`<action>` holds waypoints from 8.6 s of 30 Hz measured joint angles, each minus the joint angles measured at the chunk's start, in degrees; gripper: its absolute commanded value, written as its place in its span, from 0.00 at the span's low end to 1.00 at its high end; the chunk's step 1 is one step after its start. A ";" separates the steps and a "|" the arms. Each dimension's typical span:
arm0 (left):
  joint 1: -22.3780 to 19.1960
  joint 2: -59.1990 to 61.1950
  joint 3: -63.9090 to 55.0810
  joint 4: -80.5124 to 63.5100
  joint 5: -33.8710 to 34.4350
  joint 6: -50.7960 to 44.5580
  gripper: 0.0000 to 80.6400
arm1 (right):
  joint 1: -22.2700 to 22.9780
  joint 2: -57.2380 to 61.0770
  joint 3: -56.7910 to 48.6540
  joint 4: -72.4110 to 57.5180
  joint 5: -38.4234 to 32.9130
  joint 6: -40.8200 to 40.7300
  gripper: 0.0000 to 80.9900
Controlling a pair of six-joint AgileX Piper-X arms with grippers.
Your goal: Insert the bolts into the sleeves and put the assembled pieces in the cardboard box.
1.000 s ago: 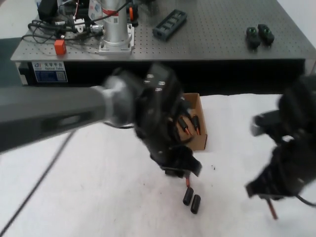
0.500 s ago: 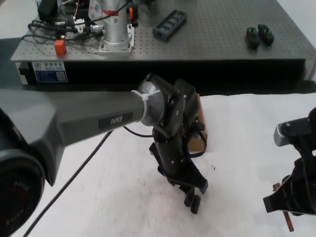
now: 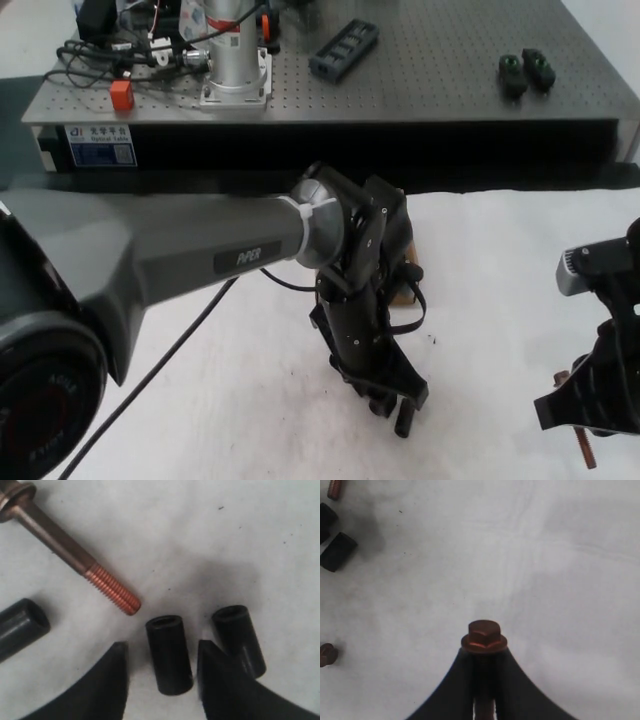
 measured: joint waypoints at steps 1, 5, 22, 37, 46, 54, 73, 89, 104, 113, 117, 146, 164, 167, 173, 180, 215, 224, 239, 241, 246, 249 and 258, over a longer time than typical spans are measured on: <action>0.00 0.00 0.00 0.00 0.00 0.00 0.40 | 0.00 0.00 0.00 0.00 0.00 0.00 0.05; 0.00 0.00 0.00 -0.16 0.00 0.00 0.38 | 0.00 0.00 0.00 0.00 0.00 0.00 0.05; 0.00 0.64 -0.30 -0.06 -0.37 2.13 0.01 | 0.00 0.00 0.00 0.00 -1.14 0.12 0.05; 2.42 -38.10 39.49 -45.03 13.59 -10.14 0.01 | 1.30 -1.09 0.89 -27.30 -25.08 13.87 0.05; 2.42 -45.46 47.54 -62.19 20.23 -19.12 0.01 | 9.16 -1.17 3.32 -60.70 -30.40 33.72 0.05; 2.42 -45.46 47.84 -64.45 20.91 -19.28 0.01 | 9.65 -1.17 3.32 -62.02 -31.38 36.14 0.05; 2.42 -45.46 47.94 -65.01 22.42 -19.53 0.01 | 9.65 -1.17 3.32 -56.16 -39.20 36.34 0.06; 4.96 -38.47 42.53 -68.87 -2.50 -20.09 0.01 | 2.92 -4.98 3.32 -44.69 -45.82 35.51 0.51; 9.10 3.10 -12.60 -23.19 -9.00 -13.16 0.01 | -4.88 -12.42 3.32 -6.66 -24.60 19.63 0.51; 9.10 12.25 -22.49 -14.71 -9.56 -12.01 0.05 | -4.88 -12.42 3.32 -4.70 -24.37 19.00 0.51; 9.10 12.88 -22.70 -13.56 -9.37 -11.13 0.27 | -4.88 -12.42 3.32 -4.70 -24.08 18.67 0.51; 11.12 -28.30 18.23 -7.45 -22.06 -4.24 0.26 | 14.23 39.23 -20.34 -16.32 -8.70 13.90 0.46; 11.12 -32.83 24.47 -8.81 -19.34 -4.24 0.26 | 17.35 53.28 -34.07 -13.49 -0.08 9.94 0.20; 11.12 -32.91 24.47 -8.81 -14.48 -4.24 0.26 | 17.35 53.65 -34.07 -13.52 0.03 9.79 0.20; 11.12 -32.91 24.47 -8.81 -6.13 -4.24 0.26 | 17.15 53.74 -34.21 -13.52 0.14 9.01 0.03; 9.84 -31.17 24.47 -12.75 2.25 -1.39 0.37 | 13.79 50.51 -32.78 -11.29 -4.03 7.84 0.05; -2.52 0.25 -0.13 -1.63 4.12 -1.01 0.41 | -2.91 1.11 -2.06 -6.93 -5.05 7.61 0.05; -2.52 0.90 -0.45 -0.95 4.40 -1.01 0.00 | -2.91 1.11 -2.06 -6.93 -5.05 7.61 0.05; -1.98 -28.71 23.81 -29.04 12.82 -12.48 0.01 | 0.88 -2.45 3.45 -37.34 -26.99 26.30 0.05; -1.98 -32.96 30.02 -37.95 14.25 -14.02 0.01 | 3.83 -2.45 4.29 -46.04 -28.37 30.85 0.05; -1.98 -38.21 39.48 -53.18 17.31 -20.26 0.01 | 7.07 -2.45 4.30 -53.19 -27.82 33.42 0.05; -1.98 -39.59 41.65 -59.42 17.17 -23.54 0.01 | 8.02 -2.56 4.30 -53.72 -27.26 34.09 0.05; -2.08 -39.90 42.16 -61.86 14.16 -25.23 0.01 | 8.11 -2.57 4.30 -54.00 -26.47 34.89 0.05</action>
